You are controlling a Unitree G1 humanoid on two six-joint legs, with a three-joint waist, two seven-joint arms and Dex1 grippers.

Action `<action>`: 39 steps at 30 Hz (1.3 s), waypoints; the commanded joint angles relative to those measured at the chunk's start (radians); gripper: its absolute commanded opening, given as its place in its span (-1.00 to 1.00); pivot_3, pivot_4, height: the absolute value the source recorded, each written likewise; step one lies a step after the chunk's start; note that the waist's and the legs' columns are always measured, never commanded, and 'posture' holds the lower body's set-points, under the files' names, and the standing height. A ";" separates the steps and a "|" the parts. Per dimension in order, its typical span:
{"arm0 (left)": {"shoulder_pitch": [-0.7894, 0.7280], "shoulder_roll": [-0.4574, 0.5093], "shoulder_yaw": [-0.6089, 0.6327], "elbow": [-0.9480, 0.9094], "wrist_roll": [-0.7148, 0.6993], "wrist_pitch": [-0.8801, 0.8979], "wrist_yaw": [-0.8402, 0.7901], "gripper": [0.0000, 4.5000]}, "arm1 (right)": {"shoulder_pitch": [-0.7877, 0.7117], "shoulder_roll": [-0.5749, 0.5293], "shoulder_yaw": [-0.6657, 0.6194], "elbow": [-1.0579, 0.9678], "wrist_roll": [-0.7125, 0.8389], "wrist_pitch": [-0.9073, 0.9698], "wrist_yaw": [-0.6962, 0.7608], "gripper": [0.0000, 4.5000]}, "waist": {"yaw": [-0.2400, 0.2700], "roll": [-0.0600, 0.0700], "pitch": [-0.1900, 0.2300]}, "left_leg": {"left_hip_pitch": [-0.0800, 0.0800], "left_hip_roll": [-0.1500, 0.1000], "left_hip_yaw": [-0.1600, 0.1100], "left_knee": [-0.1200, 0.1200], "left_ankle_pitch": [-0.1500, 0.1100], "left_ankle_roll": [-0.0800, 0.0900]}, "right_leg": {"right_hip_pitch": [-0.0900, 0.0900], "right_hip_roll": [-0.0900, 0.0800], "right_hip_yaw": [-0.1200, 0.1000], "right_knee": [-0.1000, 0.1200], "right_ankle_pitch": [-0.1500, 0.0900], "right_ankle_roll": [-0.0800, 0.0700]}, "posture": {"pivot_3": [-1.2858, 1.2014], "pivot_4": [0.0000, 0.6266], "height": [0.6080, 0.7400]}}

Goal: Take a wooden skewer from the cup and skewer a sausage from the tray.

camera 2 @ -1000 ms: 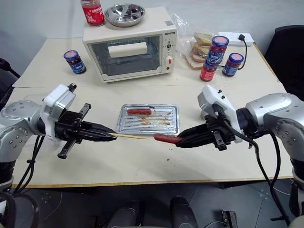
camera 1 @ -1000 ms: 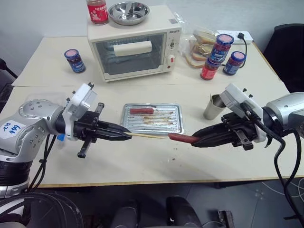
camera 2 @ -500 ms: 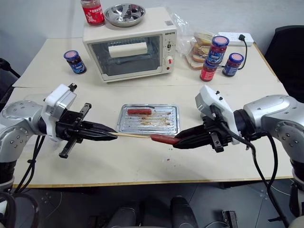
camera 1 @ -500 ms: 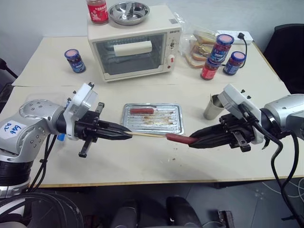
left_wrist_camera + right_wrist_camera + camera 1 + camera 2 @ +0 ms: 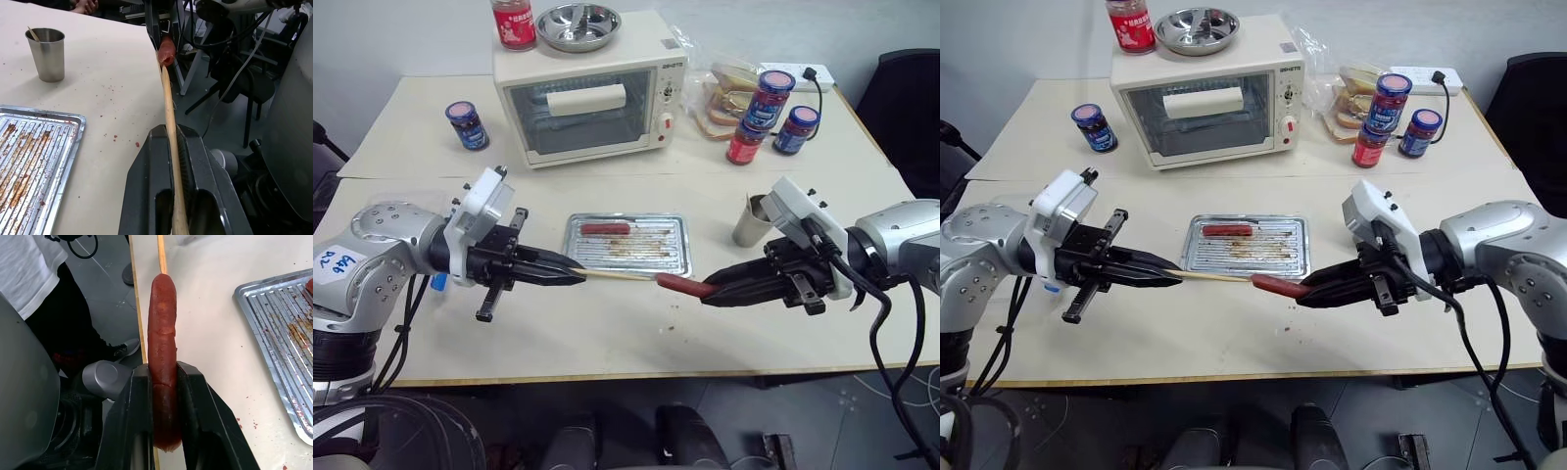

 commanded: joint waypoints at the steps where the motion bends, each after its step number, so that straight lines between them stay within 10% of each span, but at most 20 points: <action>1: -0.026 0.010 0.012 -0.004 0.008 -0.019 -0.015 -1.00 | 0.009 -0.023 -0.011 -0.024 0.002 -0.013 -0.004 -0.82 | 0.001 0.000 0.000 | 0.000 0.000 0.000 0.000 0.000 0.000 | 0.000 0.000 0.000 0.000 0.000 0.000 | 0.03 -0.52 1.00; 39: -0.039 -0.005 -0.010 0.025 0.055 -0.054 -0.041 -1.00 | -0.030 0.000 -0.020 -0.020 0.066 0.020 -0.071 -0.82 | 0.000 0.000 0.000 | 0.000 0.000 0.000 0.001 0.000 0.000 | 0.000 0.000 0.000 0.001 0.000 0.000 | 0.03 -0.52 1.00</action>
